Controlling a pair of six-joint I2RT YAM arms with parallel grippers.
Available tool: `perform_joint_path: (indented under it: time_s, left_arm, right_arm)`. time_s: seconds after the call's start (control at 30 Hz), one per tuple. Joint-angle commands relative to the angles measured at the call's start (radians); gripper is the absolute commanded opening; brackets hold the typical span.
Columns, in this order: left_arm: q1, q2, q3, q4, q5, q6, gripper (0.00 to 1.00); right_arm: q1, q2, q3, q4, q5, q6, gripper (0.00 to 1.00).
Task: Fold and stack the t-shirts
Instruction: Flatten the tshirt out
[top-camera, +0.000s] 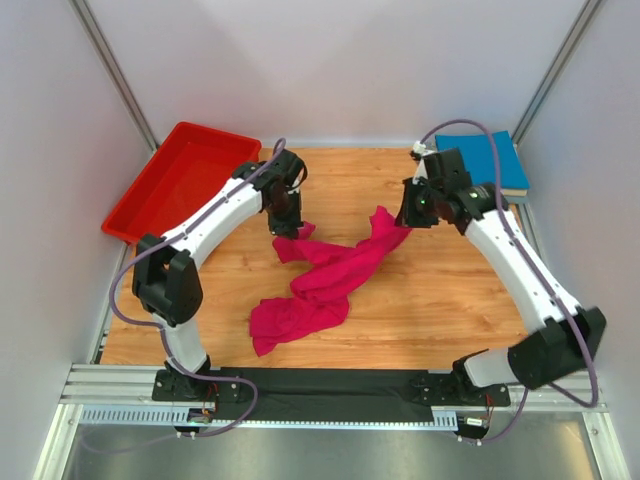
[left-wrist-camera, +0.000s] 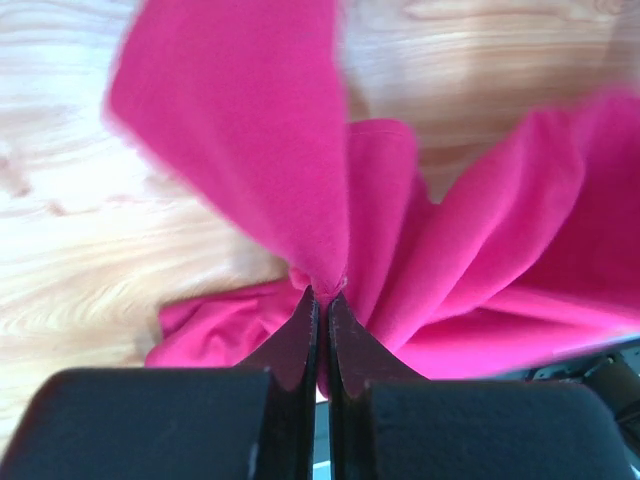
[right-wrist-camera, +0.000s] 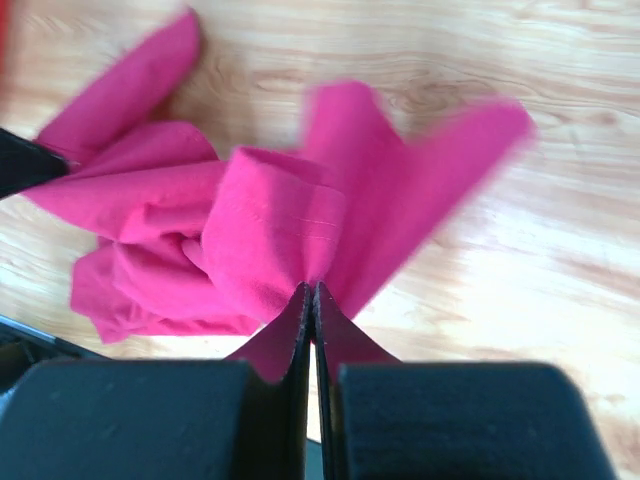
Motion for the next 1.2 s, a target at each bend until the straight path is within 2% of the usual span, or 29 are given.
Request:
perform_joint_path:
  time_s: [0.0,0.07,0.13,0.2,0.3,0.37,0.4,0.47,0.57,0.67,0.77,0.87,1.17]
  left_arm:
    - [0.0,-0.104,-0.057,-0.044,-0.049,-0.034,0.0]
    - [0.0,-0.126,-0.159,-0.014,-0.043,-0.042,0.0]
    - [0.0,-0.143,-0.233,0.024,-0.026,-0.053,0.0]
    - [-0.001,-0.155,-0.339,0.061,-0.025,-0.059,0.0]
    - [-0.001,-0.165,-0.451,0.108,-0.028,-0.057,0.0]
    - [-0.001,-0.168,-0.494,0.124,-0.028,-0.056,0.0]
    - [-0.001,-0.174,-0.504,0.128,-0.025,-0.054,0.0]
    - [-0.001,-0.18,-0.516,0.135,-0.022,-0.054,0.0]
    - [-0.001,-0.189,-0.516,0.135,-0.012,-0.05,0.0]
    - [-0.001,-0.2,-0.519,0.13,-0.009,-0.043,0.0]
    - [-0.001,-0.208,-0.536,0.133,-0.011,-0.042,0.0]
    - [-0.001,-0.215,-0.557,0.142,-0.005,-0.045,0.0]
    - [-0.001,-0.208,-0.573,0.158,0.004,-0.048,0.0]
  right_arm:
    - [0.008,-0.127,-0.027,-0.139,0.105,0.061,0.0]
    - [0.02,-0.213,-0.126,-0.144,0.082,0.141,0.0]
    - [0.046,-0.284,-0.324,-0.122,0.076,0.242,0.0]
    - [0.051,-0.369,-0.503,-0.144,0.112,0.32,0.0]
    - [0.051,-0.442,-0.601,-0.209,0.24,0.423,0.0]
    - [0.05,-0.453,-0.601,-0.246,0.31,0.463,0.04]
    - [0.05,-0.445,-0.568,-0.263,0.329,0.465,0.13]
    - [0.05,-0.424,-0.527,-0.264,0.326,0.456,0.2]
    - [0.048,-0.353,-0.449,-0.17,0.257,0.353,0.3]
    - [0.05,-0.254,-0.415,-0.093,0.244,0.275,0.31]
    - [0.05,-0.14,-0.411,-0.056,0.249,0.269,0.32]
    - [0.05,-0.065,-0.414,-0.053,0.29,0.312,0.41]
    - [0.096,-0.055,-0.526,0.089,0.093,0.408,0.45]
